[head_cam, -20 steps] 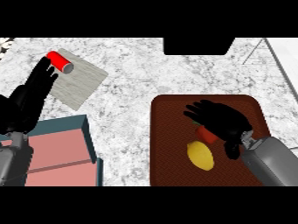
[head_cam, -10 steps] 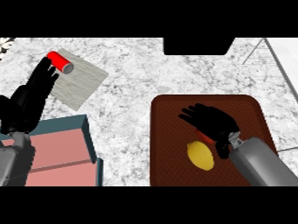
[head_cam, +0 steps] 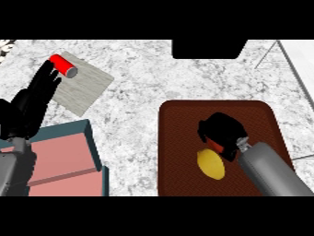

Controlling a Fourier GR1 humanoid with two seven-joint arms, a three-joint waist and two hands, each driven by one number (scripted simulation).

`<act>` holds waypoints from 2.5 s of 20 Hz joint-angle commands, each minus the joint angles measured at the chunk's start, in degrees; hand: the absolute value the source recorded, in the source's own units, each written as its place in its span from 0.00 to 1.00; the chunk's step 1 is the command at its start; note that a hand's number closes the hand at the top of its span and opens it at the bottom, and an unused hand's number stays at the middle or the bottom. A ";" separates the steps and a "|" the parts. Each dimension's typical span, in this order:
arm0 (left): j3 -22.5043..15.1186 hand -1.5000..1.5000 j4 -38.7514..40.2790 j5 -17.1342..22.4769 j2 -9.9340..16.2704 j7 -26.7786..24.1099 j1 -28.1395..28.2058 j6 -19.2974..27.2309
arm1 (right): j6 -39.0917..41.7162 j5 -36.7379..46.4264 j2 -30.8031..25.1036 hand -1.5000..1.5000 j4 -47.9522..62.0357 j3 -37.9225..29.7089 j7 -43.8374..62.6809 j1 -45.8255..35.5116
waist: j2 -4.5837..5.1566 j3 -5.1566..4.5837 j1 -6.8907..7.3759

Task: Pick the bell pepper from the tray and place it in the tiered shelf

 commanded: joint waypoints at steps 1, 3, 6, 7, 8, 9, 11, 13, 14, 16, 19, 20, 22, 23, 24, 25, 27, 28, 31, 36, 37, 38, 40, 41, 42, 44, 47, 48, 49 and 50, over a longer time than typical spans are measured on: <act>0.59 0.50 3.82 -0.48 -0.68 -1.55 -1.60 -0.50 | -7.65 1.51 -0.59 1.00 8.17 -2.07 -7.53 -3.19 | 0.65 -0.05 0.08; -1.81 0.50 -1.45 -2.13 -3.06 0.05 2.03 1.28 | -6.55 1.95 1.58 1.00 2.61 -2.13 -5.17 -0.21 | 0.45 -0.06 -0.05; 0.69 0.50 1.34 -0.27 -0.79 -1.19 1.34 -0.62 | -1.55 0.12 12.93 1.00 3.07 -7.52 17.07 1.52 | 0.25 -0.14 -0.88; 0.04 0.50 0.81 -0.53 -2.02 -0.54 1.01 0.47 | -2.76 -0.14 16.10 1.00 4.45 -10.08 22.73 2.13 | 0.27 -0.11 -1.15; 0.67 0.50 1.08 -0.47 -1.09 0.43 0.70 0.38 | -3.81 -2.15 17.29 1.00 2.52 -11.16 26.82 4.23 | 0.05 -0.07 -1.91; 0.45 0.50 0.30 -0.56 -1.21 -0.29 1.80 0.09 | -5.41 -3.28 17.37 1.00 2.52 -13.34 30.87 5.82 | -0.06 -0.03 -1.91; 1.18 0.50 0.21 0.23 -0.27 0.55 0.54 -0.74 | -8.99 -5.15 17.49 1.00 0.56 -11.96 38.38 6.01 | 0.24 0.01 -0.30; 0.56 0.50 0.56 0.39 -0.31 0.33 0.62 -1.89 | -11.06 -9.96 17.56 1.00 -1.90 -10.98 44.08 3.49 | 0.44 0.00 0.80; -0.83 0.50 1.42 -1.14 -2.61 1.05 -1.77 0.78 | -12.13 -12.08 17.60 1.00 -3.97 -7.73 47.45 3.90 | 0.46 0.00 0.22; 0.47 0.50 0.73 0.39 -0.89 1.11 -0.15 -1.48 | -15.78 -15.56 17.68 1.00 -7.18 -3.98 54.01 1.02 | 0.35 -0.03 1.27; -0.72 0.50 1.64 -0.81 -2.62 -0.78 -0.24 -0.70 | -25.29 -20.04 17.74 1.00 -13.07 -2.92 56.10 -0.02 | 0.40 0.00 1.01; 0.08 0.50 -0.50 0.05 -1.09 2.06 0.42 -1.20 | -27.93 -19.52 17.76 1.00 -16.48 -2.64 58.05 0.82 | -0.06 0.03 0.97; -0.01 0.50 2.64 -0.94 -1.93 -1.51 0.32 -1.17 | -33.36 -18.93 17.78 1.00 -20.56 -0.16 60.87 -0.62 | 0.19 -0.07 0.16; 0.82 0.50 1.82 -0.09 -1.88 0.46 -1.74 -0.42 | -33.30 -16.93 17.78 1.00 -21.28 -0.58 64.13 -4.23 | 0.16 -0.09 0.16; 1.09 0.50 0.66 0.27 -1.04 -0.31 1.25 -1.78 | -33.90 -14.44 17.79 1.00 -23.91 -1.04 65.16 -4.34 | -0.04 -0.11 0.12; -0.29 0.50 0.35 -1.39 -3.07 0.74 0.43 0.95 | -33.65 -13.65 17.79 1.00 -28.14 -1.43 66.33 -4.41 | -0.25 -0.09 -0.79; 1.29 0.50 2.33 -0.39 -1.44 0.91 -2.16 -0.45 | -33.09 -10.00 17.80 1.00 -30.14 0.11 73.74 -8.29 | 0.08 -0.14 -0.73; 0.07 0.50 1.67 -1.55 -2.70 1.48 -1.54 0.85 | -34.02 -7.93 17.80 1.00 -33.33 2.05 75.43 -5.91 | 0.02 -0.11 -0.93; -1.16 0.50 -1.38 -2.42 -3.77 2.96 -0.51 1.80 | -25.67 -6.89 17.64 1.00 -38.49 -4.73 77.57 -9.97 | 0.08 -0.08 -0.82; -1.79 0.50 -1.47 -4.45 -4.32 -1.22 3.72 1.38 | -17.89 -5.43 15.03 1.00 -40.51 -11.93 79.85 -15.51 | 0.26 -0.11 -0.53; 1.89 0.50 0.27 0.01 -1.65 1.24 1.02 -1.55 | -14.50 -4.70 14.09 1.00 -43.07 -12.74 81.76 -16.49 | 0.16 -0.14 -0.97; 1.65 0.50 1.89 -1.65 -1.75 0.61 -1.12 -0.33 | -12.87 -5.55 13.35 1.00 -44.65 -15.07 81.99 -17.29 | 0.21 -0.13 -1.37; 0.26 0.50 -0.03 -1.95 -3.65 0.09 1.37 0.05 | -10.27 -8.30 11.03 1.00 -42.98 -19.67 79.67 -17.86 | 0.25 -0.10 -0.69; 1.83 0.50 -0.76 -1.11 -1.98 -0.57 2.18 -1.18 | -10.93 -7.23 11.13 1.00 -43.71 -20.44 80.23 -17.41 | 0.24 -0.10 -0.48; 1.24 0.50 1.76 -1.73 -3.04 0.59 -1.12 0.06 | -8.38 -7.75 10.36 1.00 -48.40 -20.15 81.01 -15.00 | 0.20 -0.09 -1.36; 0.22 0.50 -3.39 -1.80 -3.04 3.58 1.10 0.11 | -8.85 -6.96 10.45 1.00 -44.82 -23.09 80.96 -17.93 | 0.19 -0.08 -0.35; 0.22 0.50 0.48 -3.58 -3.72 -0.82 2.04 0.32 | -6.12 -10.05 5.91 1.00 -46.11 -29.47 78.56 -16.54 | 0.32 -0.10 -0.82; 2.09 0.50 0.00 -1.43 -1.89 1.04 0.66 -1.24 | -5.79 -12.59 3.87 1.00 -47.44 -32.27 75.90 -13.68 | 0.31 -0.07 -0.96; 0.31 0.50 -0.69 -2.42 -3.65 2.42 -0.07 0.09 | -4.48 -13.94 3.36 1.00 -47.33 -33.79 75.95 -14.62 | 0.30 -0.07 -0.91; 0.37 0.50 -4.13 -1.26 -3.55 2.01 3.76 -1.30 | -5.55 -15.14 2.80 1.00 -47.40 -36.09 74.82 -13.16 | 0.24 -0.06 -0.46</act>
